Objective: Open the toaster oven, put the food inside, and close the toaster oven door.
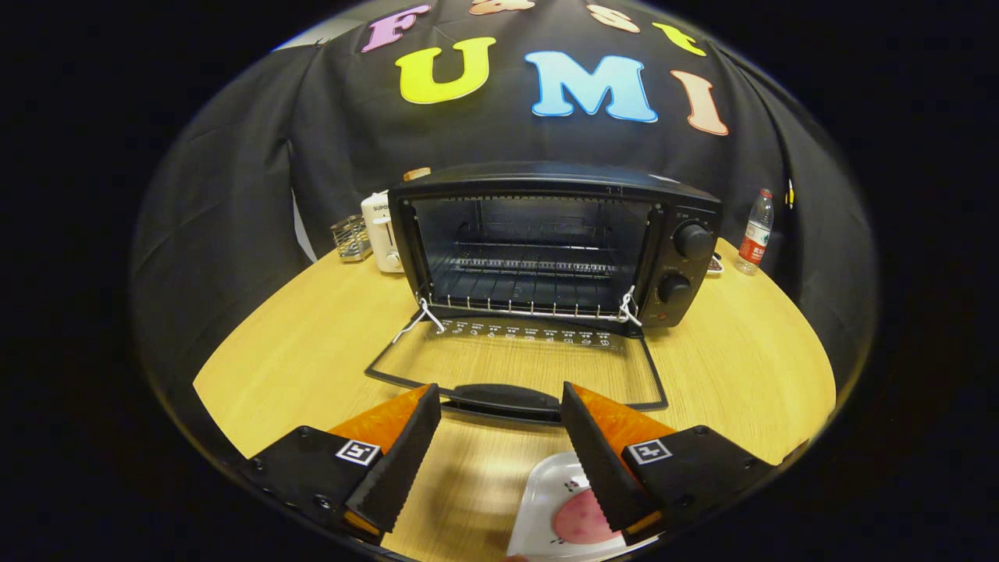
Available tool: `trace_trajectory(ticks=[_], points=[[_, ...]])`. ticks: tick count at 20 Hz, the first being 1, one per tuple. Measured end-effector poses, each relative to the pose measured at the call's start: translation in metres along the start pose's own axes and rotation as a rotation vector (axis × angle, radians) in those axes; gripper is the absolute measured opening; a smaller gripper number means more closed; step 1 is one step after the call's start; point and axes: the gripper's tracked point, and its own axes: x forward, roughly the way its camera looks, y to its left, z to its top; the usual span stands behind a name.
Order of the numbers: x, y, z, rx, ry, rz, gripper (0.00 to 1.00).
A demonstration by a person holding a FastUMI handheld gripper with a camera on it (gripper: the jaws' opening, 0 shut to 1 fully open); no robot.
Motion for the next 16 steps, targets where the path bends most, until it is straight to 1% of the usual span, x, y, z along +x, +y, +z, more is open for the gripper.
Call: trace_trajectory(ticks=[3,8,12,16], points=[[-0.019,-0.001,0.007,0.012,0.000,0.064,0.99],[-0.045,-0.024,0.013,0.050,0.099,0.150,0.98],[-0.061,-0.063,0.004,0.023,0.161,0.130,0.98],[-0.077,-0.093,-0.015,0.006,0.274,0.123,0.98]])
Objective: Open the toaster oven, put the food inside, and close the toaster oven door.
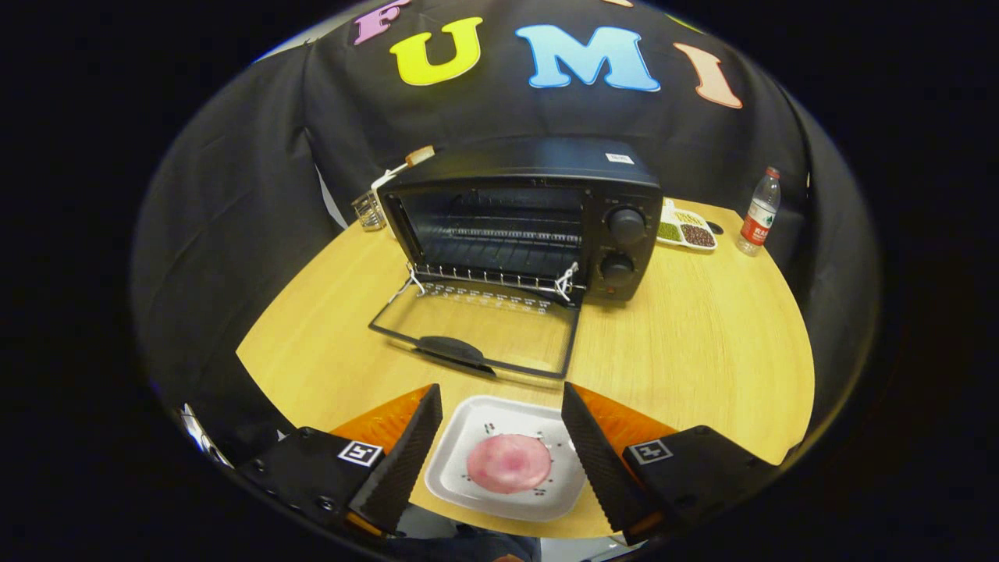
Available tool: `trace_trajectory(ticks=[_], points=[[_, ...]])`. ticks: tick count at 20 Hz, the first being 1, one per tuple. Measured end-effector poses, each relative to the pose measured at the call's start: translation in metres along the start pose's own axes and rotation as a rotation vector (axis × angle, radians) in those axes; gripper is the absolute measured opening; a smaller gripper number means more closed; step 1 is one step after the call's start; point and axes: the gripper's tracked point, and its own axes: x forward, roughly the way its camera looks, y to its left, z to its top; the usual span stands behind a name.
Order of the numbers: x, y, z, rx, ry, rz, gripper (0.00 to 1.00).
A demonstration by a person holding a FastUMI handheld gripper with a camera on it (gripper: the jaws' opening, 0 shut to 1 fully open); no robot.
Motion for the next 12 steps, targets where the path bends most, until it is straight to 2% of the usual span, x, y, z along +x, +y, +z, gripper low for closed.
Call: trace_trajectory(ticks=[6,10,12], points=[[0.003,-0.034,-0.033,0.127,0.187,0.013,0.98],[0.015,-0.044,-0.054,0.149,0.307,0.023,0.98],[0.020,-0.045,-0.062,0.158,0.353,0.038,0.86]])
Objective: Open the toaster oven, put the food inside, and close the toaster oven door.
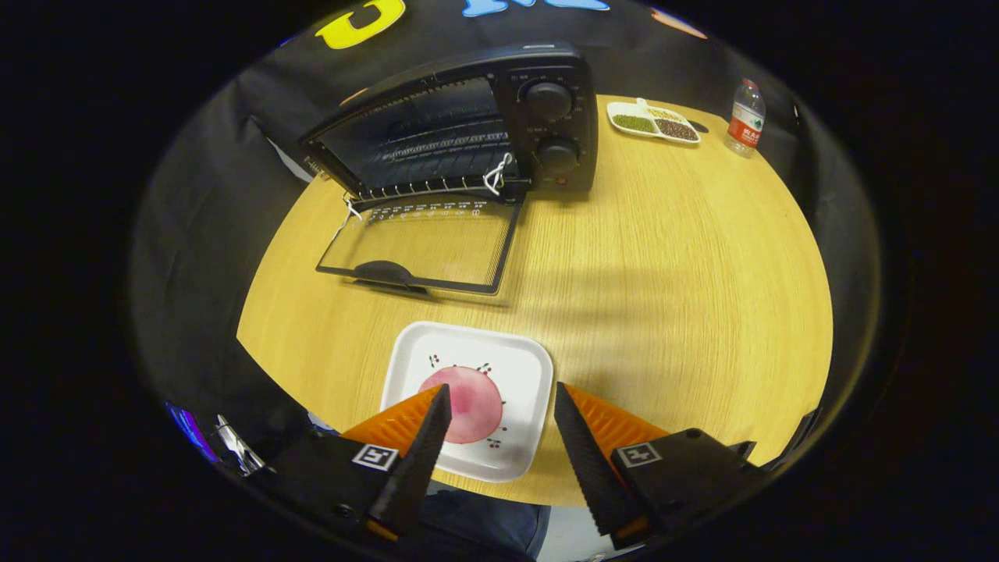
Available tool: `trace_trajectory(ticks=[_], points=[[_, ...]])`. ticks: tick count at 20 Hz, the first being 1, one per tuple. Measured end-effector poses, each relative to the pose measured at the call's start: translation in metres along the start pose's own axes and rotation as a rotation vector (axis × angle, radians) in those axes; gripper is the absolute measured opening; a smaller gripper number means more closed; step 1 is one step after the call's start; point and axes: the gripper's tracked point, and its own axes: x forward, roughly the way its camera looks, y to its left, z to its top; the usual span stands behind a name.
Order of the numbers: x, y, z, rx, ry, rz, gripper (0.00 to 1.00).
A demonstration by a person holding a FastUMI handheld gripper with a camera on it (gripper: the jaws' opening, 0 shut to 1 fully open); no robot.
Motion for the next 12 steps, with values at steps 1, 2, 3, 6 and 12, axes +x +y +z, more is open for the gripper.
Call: trace_trajectory(ticks=[1,2,3,6,12], points=[[0.004,-0.001,-0.004,0.009,0.025,0.005,0.82],[0.008,-0.003,-0.008,0.018,0.051,0.006,0.82],[0.013,-0.003,-0.014,0.022,0.081,0.009,0.82],[0.023,-0.009,-0.025,0.007,0.141,-0.009,0.82],[0.031,-0.015,-0.031,-0.007,0.196,-0.031,0.53]])
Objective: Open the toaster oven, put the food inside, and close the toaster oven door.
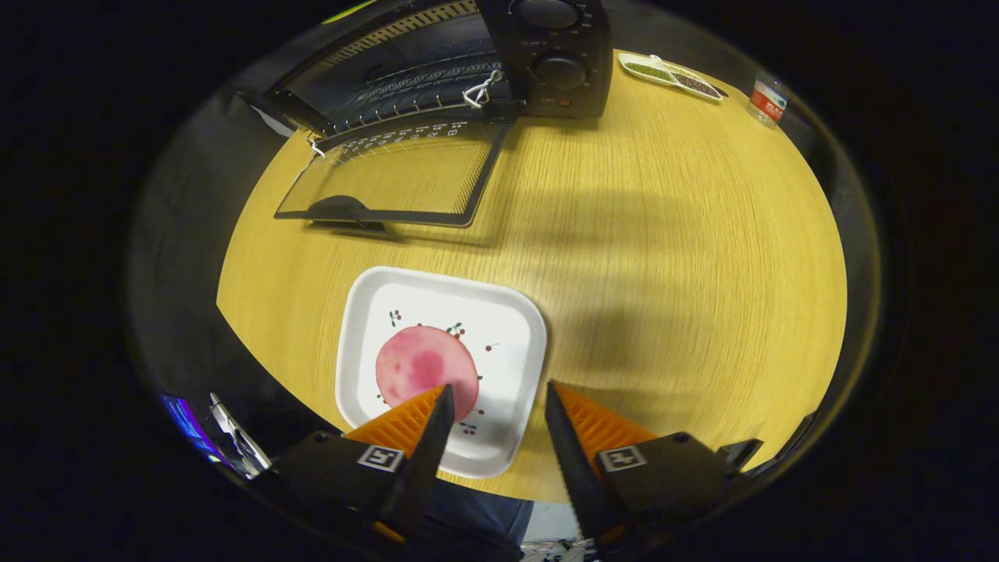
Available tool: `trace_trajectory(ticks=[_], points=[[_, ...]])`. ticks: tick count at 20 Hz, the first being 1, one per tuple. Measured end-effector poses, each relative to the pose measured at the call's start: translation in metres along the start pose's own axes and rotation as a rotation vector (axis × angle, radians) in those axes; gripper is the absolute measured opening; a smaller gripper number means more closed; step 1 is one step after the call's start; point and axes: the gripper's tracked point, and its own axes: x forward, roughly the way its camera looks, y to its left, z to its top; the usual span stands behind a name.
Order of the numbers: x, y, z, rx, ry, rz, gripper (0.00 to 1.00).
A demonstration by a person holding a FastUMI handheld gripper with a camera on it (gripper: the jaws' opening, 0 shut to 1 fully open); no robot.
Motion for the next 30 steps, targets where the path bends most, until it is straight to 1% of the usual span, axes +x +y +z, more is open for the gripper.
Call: trace_trajectory(ticks=[2,4,7,8,9,10,11,12,13,16,18,22,26,30], points=[[0.001,0.000,0.002,0.024,-0.001,0.010,0.38],[0.002,-0.001,0.002,0.028,0.006,0.013,0.36],[0.003,-0.001,0.001,0.010,0.021,0.007,0.36],[0.003,-0.003,0.001,0.002,0.029,0.000,0.29],[0.006,-0.008,-0.003,0.019,0.031,-0.013,0.22],[0.012,-0.003,0.005,0.057,0.032,0.011,0.15],[0.005,-0.003,0.004,0.063,0.029,0.018,0.08],[0.002,-0.002,0.005,0.075,0.022,0.038,0.08],[0.003,0.001,0.003,0.079,0.022,0.058,0.02],[0.007,0.004,0.002,0.087,0.019,0.116,0.02],[0.007,0.009,0.001,0.105,0.020,0.170,0.02],[0.006,0.024,0.002,0.204,0.008,0.279,0.02],[-0.003,0.041,0.003,0.223,-0.011,0.335,0.02],[-0.015,0.068,0.007,0.250,-0.033,0.406,0.02]])
